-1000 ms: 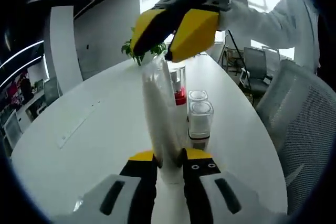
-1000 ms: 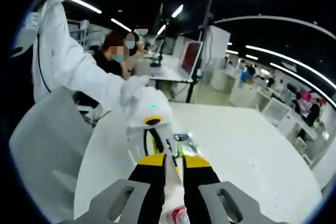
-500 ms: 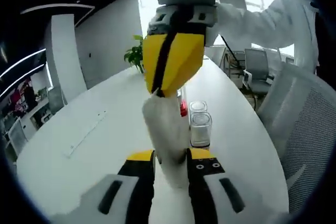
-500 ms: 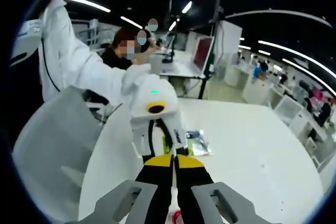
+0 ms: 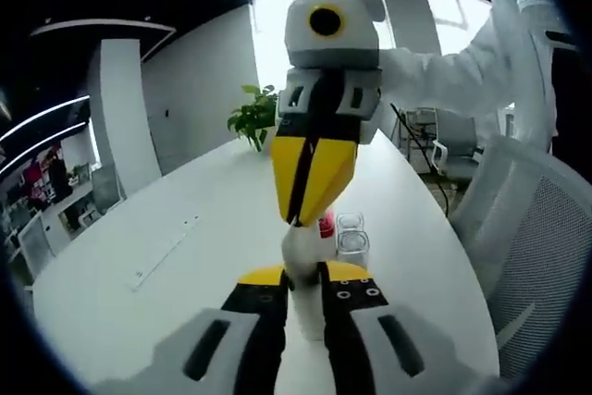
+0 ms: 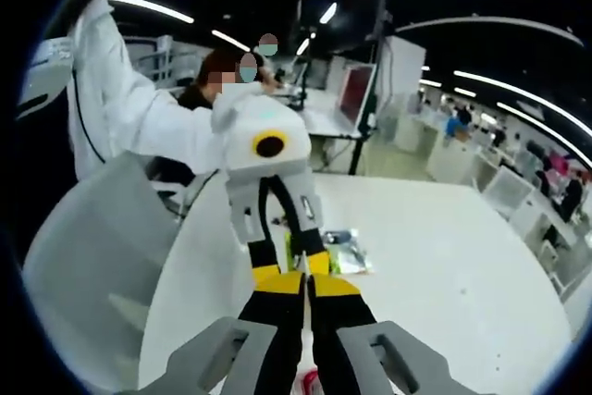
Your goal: Arrange the skincare products in the storage area until every visible bottle or jar stands upright without overlapping.
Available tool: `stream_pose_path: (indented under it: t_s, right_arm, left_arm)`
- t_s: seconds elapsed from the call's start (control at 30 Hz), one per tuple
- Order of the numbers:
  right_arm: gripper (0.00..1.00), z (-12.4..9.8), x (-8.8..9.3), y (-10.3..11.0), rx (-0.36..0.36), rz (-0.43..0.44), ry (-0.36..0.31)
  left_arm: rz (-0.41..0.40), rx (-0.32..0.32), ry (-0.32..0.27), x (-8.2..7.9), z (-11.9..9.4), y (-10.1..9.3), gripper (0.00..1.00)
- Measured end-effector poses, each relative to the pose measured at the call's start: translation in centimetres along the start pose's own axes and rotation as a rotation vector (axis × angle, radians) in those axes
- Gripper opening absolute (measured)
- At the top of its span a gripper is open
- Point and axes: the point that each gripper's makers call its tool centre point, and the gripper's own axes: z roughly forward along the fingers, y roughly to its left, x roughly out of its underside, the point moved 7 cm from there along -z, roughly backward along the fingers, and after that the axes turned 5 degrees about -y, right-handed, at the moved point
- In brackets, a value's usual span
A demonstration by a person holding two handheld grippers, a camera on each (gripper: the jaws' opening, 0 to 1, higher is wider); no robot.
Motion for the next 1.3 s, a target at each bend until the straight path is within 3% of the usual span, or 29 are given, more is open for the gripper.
stream_pose_path:
  t_s: [0.97, 1.3]
  right_arm:
    - [0.0, -1.5, 0.7, -0.4, 0.029, 0.046, 0.008]
    - [0.0, -1.4, 0.6, -0.3, 0.031, 0.049, 0.002]
  left_arm:
    - [-0.035, 0.011, -0.031, -0.5, 1.9, -0.1, 0.11]
    - [-0.029, -0.001, -0.031, -0.5, 2.0, 0.1, 0.16]
